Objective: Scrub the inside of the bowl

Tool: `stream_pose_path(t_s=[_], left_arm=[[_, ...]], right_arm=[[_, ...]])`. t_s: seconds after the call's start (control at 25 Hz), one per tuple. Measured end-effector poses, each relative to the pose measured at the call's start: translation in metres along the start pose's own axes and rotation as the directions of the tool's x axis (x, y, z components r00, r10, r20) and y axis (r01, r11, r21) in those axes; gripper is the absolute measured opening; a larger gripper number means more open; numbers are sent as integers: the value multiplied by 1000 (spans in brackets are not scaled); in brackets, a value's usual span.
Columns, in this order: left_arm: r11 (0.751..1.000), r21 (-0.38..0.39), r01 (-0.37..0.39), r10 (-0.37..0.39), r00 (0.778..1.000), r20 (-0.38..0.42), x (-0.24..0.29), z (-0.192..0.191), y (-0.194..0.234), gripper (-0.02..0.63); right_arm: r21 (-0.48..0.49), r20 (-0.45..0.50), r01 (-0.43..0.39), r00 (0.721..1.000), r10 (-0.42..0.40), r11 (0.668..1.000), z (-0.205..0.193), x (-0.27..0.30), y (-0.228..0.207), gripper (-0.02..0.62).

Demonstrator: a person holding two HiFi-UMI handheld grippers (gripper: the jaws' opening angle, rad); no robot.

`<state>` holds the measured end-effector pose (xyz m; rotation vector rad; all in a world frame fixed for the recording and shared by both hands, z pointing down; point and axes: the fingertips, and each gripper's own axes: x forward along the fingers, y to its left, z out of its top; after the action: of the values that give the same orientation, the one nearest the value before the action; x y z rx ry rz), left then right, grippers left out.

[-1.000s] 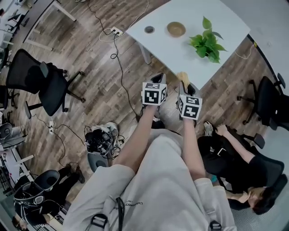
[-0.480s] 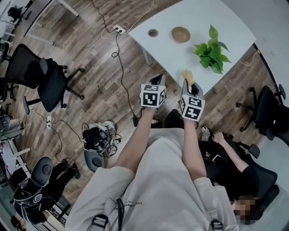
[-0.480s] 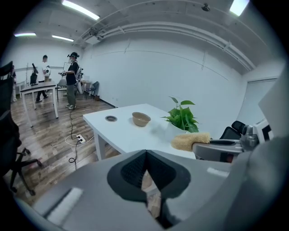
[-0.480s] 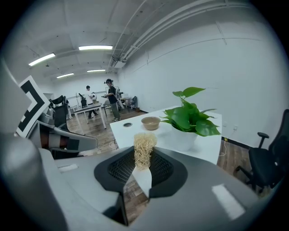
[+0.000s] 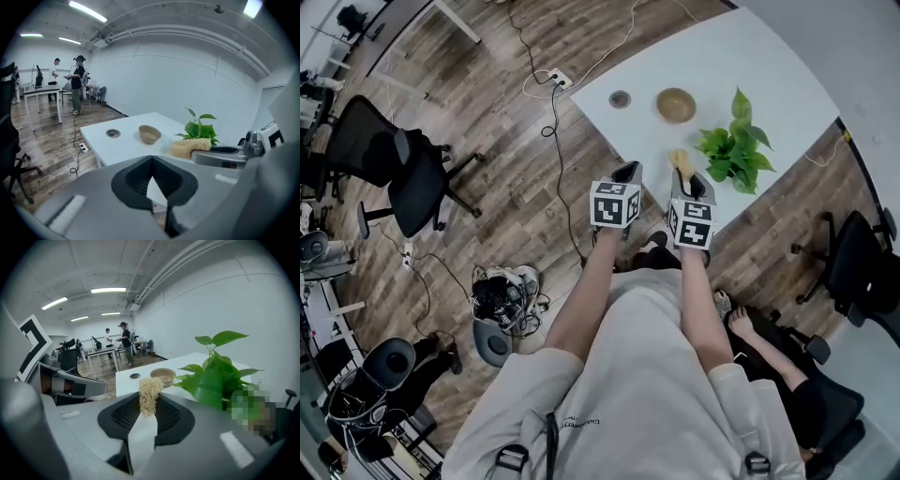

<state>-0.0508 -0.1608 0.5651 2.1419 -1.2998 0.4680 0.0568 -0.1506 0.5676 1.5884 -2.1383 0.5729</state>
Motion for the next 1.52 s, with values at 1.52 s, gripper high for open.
stream_pose_path(t_s=[1.52], left_arm=[[984, -179, -8, -26, 982, -186, 196, 64, 45, 68]], right_arm=[[-14, -69, -111, 992, 110, 994, 38, 78, -40, 107]])
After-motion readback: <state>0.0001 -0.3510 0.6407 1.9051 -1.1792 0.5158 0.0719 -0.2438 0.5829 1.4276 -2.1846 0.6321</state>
